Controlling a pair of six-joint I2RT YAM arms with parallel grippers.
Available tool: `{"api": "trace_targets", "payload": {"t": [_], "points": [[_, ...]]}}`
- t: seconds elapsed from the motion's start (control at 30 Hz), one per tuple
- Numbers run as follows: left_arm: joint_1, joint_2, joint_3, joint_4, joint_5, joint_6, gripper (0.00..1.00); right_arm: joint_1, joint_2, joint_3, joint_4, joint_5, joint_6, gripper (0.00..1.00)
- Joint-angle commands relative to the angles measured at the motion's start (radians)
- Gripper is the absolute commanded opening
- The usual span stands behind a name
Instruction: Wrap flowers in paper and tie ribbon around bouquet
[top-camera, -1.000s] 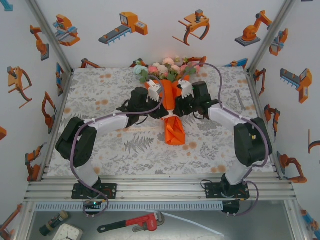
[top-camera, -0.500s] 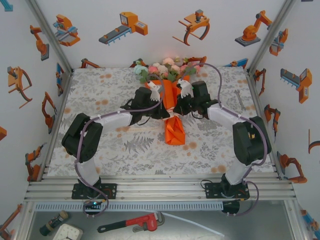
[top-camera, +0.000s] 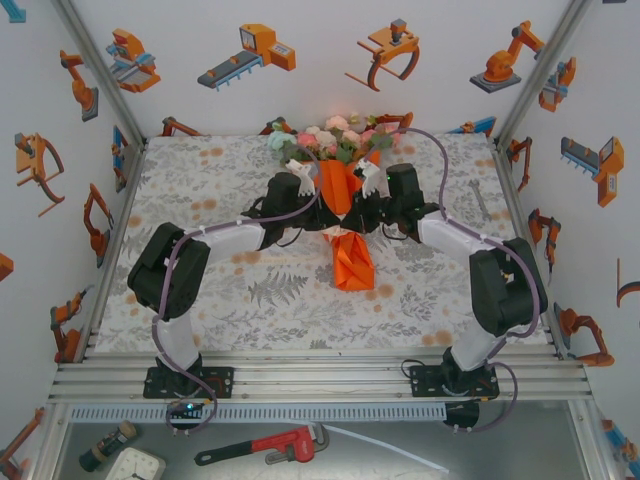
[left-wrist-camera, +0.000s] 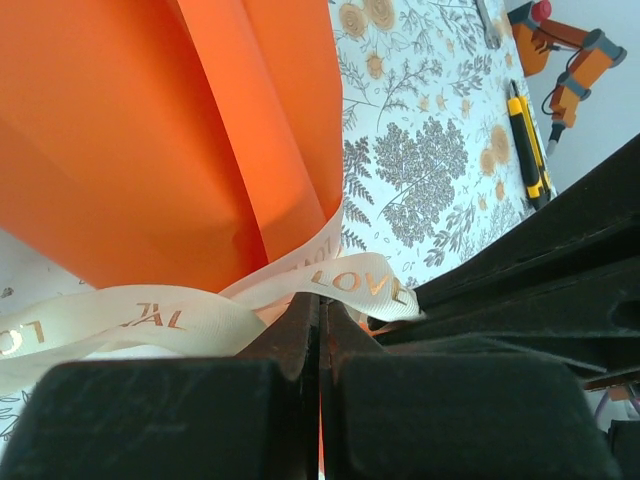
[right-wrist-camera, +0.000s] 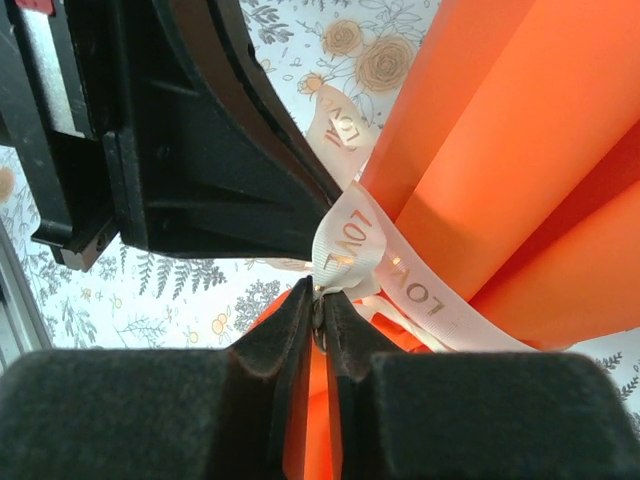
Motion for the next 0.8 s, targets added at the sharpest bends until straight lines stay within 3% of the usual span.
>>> {"api": "trace_targets", "payload": {"t": [0.0,0.17,0.37,0.5,0.77], "points": [[0.001,0.005,-0.004,0.057,-0.015,-0.028,0.0,0.005,-0.026,-0.005,0.002,-0.067,-0.004,0.21],[0.001,0.032,0.016,0.078,-0.009,-0.053,0.0,0.004,-0.016,0.002,0.001,-0.104,0.032,0.33],[-0.001,0.056,0.036,0.083,-0.021,-0.054,0.0,0.004,-0.078,-0.04,0.023,-0.032,0.044,0.46],[-0.008,0.07,0.041,0.092,-0.026,-0.032,0.0,-0.01,-0.107,-0.037,-0.011,0.057,0.063,0.48],[-0.018,0.085,0.047,0.086,-0.041,-0.018,0.0,-0.09,-0.11,-0.09,0.13,0.072,0.218,0.46]]}}
